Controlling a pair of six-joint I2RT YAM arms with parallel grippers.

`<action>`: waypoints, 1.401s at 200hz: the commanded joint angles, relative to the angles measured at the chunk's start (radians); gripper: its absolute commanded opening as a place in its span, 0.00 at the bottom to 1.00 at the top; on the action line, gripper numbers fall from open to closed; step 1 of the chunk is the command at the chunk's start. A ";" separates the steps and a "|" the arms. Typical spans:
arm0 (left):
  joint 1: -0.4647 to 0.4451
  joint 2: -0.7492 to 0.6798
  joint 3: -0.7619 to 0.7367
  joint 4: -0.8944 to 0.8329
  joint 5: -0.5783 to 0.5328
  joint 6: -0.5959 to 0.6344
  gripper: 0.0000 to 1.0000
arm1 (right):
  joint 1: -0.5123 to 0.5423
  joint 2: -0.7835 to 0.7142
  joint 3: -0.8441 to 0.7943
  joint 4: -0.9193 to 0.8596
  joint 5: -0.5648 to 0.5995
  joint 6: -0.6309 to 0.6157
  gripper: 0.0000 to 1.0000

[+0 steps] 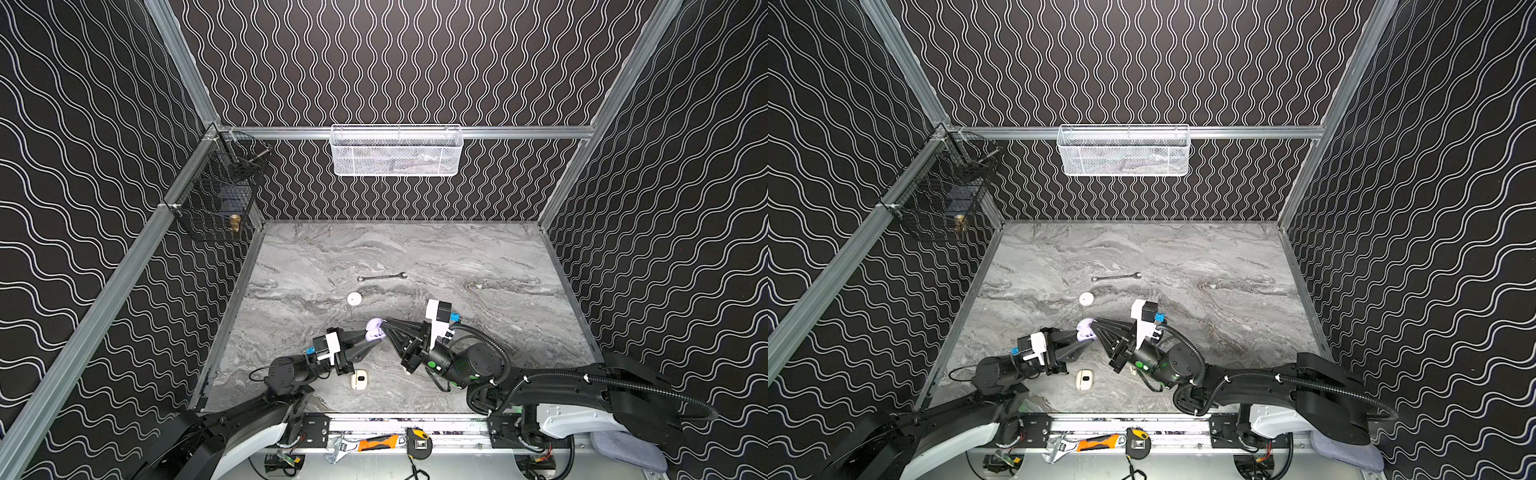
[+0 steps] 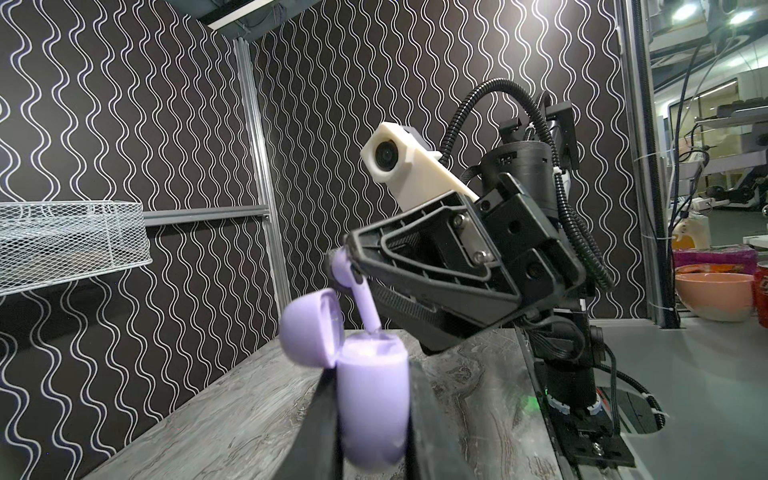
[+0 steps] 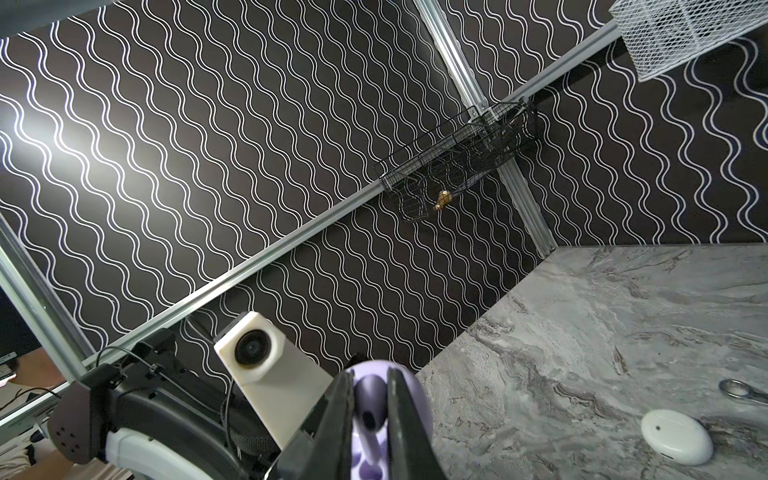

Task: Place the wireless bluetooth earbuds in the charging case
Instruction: 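Carry the purple earbud over the open purple case held by the left gripper, then lower the purple earbud into the case and open the right gripper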

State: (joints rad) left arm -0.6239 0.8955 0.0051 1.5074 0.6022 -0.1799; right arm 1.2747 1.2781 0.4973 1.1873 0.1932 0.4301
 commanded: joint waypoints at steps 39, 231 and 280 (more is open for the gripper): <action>0.000 -0.017 -0.011 0.039 -0.010 -0.009 0.00 | 0.012 0.007 -0.021 0.056 0.033 -0.002 0.00; 0.000 -0.023 -0.011 0.039 -0.001 -0.010 0.00 | 0.037 -0.007 -0.022 -0.055 0.088 -0.009 0.25; 0.000 -0.023 -0.011 0.039 -0.002 -0.010 0.00 | 0.038 -0.078 -0.040 -0.124 0.123 -0.027 0.45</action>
State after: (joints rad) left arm -0.6239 0.8715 0.0051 1.5002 0.5892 -0.1806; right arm 1.3098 1.2324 0.4637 1.1000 0.2863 0.4221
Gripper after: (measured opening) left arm 0.198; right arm 0.444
